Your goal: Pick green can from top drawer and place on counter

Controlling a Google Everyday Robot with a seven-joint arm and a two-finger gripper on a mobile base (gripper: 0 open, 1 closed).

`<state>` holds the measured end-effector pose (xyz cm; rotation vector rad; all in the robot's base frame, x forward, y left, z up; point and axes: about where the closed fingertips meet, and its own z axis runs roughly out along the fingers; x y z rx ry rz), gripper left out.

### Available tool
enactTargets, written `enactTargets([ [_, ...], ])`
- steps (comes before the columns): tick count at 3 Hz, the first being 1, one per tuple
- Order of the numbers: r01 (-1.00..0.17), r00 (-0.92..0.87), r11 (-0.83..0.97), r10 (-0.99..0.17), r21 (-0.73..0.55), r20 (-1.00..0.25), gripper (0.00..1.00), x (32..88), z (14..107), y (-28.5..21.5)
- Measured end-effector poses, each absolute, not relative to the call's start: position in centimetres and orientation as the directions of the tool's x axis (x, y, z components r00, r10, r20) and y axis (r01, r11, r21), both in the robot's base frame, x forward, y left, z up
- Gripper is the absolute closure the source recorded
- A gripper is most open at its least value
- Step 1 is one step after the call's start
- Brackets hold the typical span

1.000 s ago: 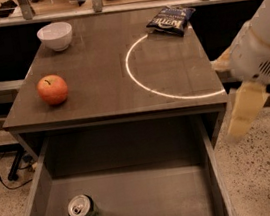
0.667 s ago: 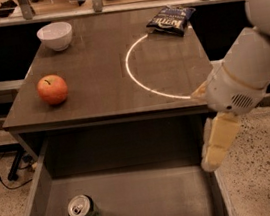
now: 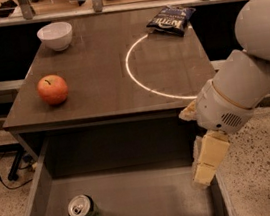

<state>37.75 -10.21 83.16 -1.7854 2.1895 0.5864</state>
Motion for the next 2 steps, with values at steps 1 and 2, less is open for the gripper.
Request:
enactTargets([
  [1, -0.977, -0.203, 0.143, -0.844, 0.157, -0.497, 0.0, 37.4, 82.4, -9.4],
  [2, -0.981, -0.169, 0.074, -0.784, 0.181, -0.597, 0.0, 36.5, 80.0, -5.9],
])
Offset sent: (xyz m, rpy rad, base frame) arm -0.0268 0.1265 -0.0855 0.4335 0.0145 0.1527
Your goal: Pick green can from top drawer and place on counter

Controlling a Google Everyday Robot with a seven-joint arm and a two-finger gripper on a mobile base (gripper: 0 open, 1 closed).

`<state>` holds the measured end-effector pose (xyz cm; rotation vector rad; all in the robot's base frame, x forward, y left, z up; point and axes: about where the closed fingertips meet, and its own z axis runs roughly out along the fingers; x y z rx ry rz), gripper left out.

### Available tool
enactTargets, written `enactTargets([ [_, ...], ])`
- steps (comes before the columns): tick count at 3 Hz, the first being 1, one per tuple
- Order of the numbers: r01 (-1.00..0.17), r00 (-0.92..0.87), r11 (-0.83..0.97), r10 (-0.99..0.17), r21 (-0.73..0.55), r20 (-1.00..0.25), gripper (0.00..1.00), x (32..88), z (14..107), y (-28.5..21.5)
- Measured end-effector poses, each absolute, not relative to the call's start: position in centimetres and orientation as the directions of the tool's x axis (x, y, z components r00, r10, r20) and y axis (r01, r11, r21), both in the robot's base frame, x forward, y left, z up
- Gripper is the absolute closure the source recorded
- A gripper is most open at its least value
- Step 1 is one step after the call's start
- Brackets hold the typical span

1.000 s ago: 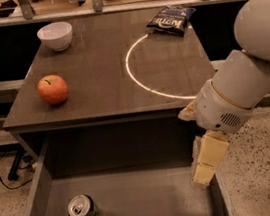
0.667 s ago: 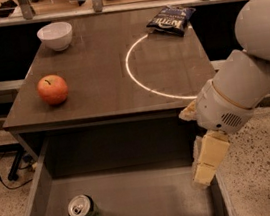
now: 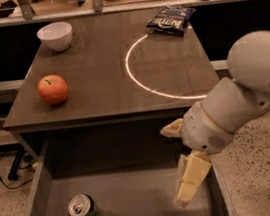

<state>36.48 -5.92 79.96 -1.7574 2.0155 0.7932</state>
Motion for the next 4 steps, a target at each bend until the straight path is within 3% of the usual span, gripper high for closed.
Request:
enactTargets([
  [2, -0.986, -0.079, -0.064, -0.634, 0.153, -0.77, 0.0, 36.7, 75.1, 4.5],
  [4, -0.988, -0.077, -0.069, -0.57, 0.141, -0.818, 0.0, 37.2, 72.7, 8.2],
])
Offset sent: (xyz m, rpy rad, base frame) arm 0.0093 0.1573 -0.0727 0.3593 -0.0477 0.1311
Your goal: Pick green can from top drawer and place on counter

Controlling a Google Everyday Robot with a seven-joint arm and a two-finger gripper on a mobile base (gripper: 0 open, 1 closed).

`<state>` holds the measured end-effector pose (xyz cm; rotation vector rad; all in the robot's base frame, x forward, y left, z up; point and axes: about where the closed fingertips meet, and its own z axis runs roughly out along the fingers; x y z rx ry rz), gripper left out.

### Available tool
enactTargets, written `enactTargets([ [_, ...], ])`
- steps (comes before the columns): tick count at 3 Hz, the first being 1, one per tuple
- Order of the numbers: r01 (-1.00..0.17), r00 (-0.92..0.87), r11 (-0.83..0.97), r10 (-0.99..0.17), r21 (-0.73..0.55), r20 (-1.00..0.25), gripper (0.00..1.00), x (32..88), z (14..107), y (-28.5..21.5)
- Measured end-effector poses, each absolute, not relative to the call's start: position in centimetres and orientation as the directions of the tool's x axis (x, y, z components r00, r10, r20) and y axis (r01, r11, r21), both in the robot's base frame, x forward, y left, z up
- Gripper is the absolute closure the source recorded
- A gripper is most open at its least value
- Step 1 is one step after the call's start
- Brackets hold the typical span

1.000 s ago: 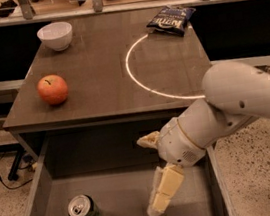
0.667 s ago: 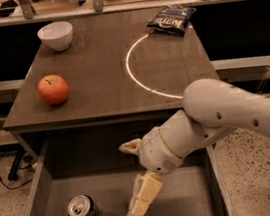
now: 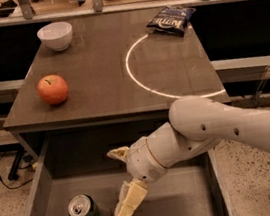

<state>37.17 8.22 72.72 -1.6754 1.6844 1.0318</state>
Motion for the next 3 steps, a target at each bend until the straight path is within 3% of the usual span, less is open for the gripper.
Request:
enactTargets([
  [3, -0.998, 0.051, -0.061, -0.42, -0.028, -0.906, 0.0, 39.1, 68.2, 12.2],
])
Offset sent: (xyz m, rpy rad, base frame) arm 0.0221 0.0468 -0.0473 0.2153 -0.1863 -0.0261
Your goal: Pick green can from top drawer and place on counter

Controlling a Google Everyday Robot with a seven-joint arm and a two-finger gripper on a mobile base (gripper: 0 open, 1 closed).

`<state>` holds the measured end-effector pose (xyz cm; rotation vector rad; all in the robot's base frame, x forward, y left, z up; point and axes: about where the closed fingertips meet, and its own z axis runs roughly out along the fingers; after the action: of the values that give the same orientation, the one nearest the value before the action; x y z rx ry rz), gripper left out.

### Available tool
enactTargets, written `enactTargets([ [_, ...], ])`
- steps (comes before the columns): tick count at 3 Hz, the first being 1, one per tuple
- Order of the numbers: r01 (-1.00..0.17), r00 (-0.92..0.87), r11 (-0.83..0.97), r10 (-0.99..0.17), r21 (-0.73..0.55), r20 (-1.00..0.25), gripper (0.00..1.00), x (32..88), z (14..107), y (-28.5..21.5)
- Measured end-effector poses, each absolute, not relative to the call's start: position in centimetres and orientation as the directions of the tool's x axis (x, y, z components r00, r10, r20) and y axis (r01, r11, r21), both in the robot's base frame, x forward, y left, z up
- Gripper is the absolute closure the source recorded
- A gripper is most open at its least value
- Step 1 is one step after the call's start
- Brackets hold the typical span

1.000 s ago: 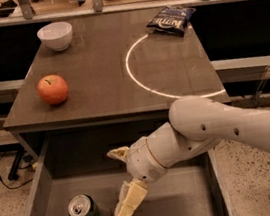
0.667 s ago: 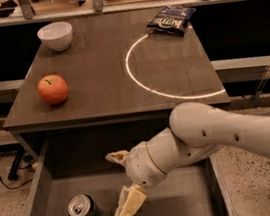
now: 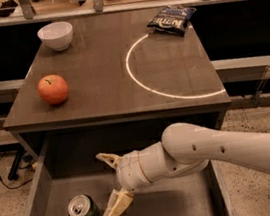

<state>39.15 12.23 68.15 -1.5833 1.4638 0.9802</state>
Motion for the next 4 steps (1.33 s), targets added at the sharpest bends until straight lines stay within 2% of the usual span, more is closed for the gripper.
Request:
enactTargets([
  [1, -0.997, 0.075, -0.048, -0.386, -0.061, -0.919, 0.0, 40.2, 66.4, 13.4],
  [3, -0.998, 0.044, -0.054, -0.321, -0.028, -0.946, 0.03, 38.8, 63.4, 15.2],
  [4, -0.996, 0.027, -0.087, -0.285, -0.002, -0.958, 0.21, 37.3, 64.2, 16.0],
])
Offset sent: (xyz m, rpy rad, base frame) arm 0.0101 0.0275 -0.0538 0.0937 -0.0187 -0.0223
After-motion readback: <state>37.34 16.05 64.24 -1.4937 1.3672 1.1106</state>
